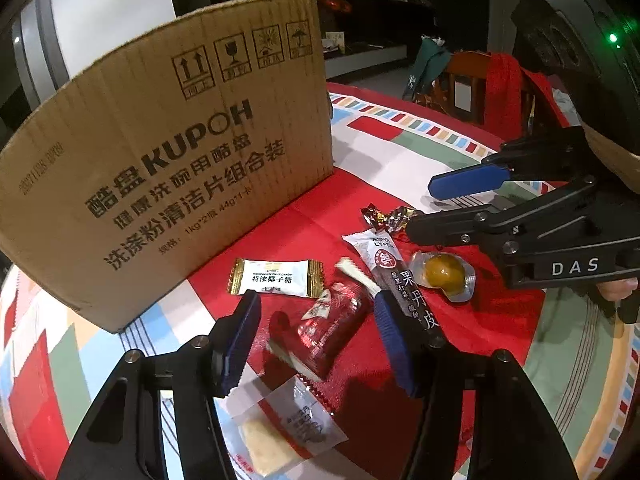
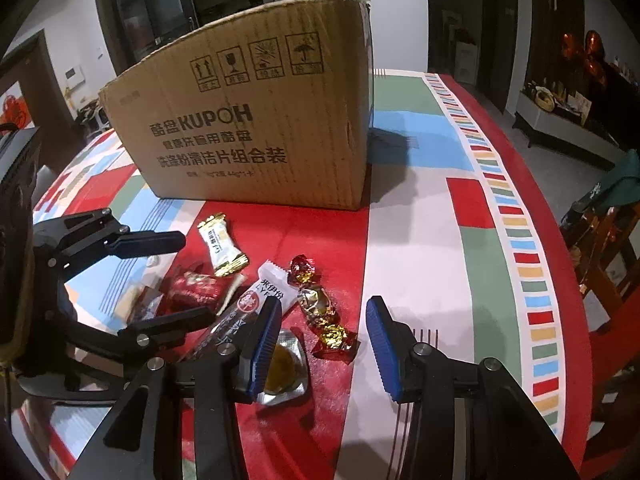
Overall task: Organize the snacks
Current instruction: 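Grasp the red wrapped bar with the left tool while the right tool grasps the gold candy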
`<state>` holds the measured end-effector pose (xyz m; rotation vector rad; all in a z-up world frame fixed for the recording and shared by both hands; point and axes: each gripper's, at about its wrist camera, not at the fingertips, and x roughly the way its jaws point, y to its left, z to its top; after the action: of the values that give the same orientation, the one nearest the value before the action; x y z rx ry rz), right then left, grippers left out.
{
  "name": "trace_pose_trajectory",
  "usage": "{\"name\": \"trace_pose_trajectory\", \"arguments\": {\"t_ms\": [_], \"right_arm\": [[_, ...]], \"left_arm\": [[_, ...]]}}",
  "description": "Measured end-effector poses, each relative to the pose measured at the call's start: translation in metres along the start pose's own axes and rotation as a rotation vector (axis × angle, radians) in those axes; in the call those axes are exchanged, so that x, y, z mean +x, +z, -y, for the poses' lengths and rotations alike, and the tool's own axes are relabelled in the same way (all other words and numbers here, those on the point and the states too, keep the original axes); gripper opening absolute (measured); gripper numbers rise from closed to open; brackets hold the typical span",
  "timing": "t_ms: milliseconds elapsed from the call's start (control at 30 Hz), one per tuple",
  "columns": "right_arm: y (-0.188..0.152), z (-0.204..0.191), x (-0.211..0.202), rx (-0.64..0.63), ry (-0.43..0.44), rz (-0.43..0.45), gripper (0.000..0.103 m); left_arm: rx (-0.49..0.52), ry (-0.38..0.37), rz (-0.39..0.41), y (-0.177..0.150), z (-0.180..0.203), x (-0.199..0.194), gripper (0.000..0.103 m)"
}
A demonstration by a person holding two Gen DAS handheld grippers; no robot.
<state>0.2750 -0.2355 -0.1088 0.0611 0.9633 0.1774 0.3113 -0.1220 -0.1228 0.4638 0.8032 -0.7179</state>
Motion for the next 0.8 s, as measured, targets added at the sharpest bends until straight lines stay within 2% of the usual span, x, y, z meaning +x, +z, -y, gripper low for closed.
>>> {"name": "trace_pose_trajectory", "arguments": {"t_ms": [67,133,233,367,467,800], "right_arm": [[0.001,0.0,0.002,0.0,0.003,-0.001,0.043],[0.002,0.0,0.004,-0.002,0.008,-0.004,0.037],[0.003,-0.001,0.007,-0.005,0.014,-0.01,0.036],[0.002,-0.001,0.011,-0.014,0.016,-0.018,0.028],[0.0,-0.001,0.014,-0.012,0.016,-0.022,0.02],[0.0,-0.005,-0.001,-0.008,0.009,0.002,0.019]], "left_arm": [[-0.015,-0.018,-0.012,-0.001,-0.002,0.003,0.049],[-0.041,-0.052,-0.035,-0.002,-0.004,0.007,0.042],[-0.063,-0.057,-0.043,-0.005,-0.007,0.009,0.034],[-0.108,-0.076,-0.051,-0.005,-0.013,0.008,0.024],[-0.13,-0.066,-0.049,-0.006,-0.013,0.006,0.024],[-0.194,-0.051,-0.022,-0.003,-0.01,-0.014,0.024]]}}
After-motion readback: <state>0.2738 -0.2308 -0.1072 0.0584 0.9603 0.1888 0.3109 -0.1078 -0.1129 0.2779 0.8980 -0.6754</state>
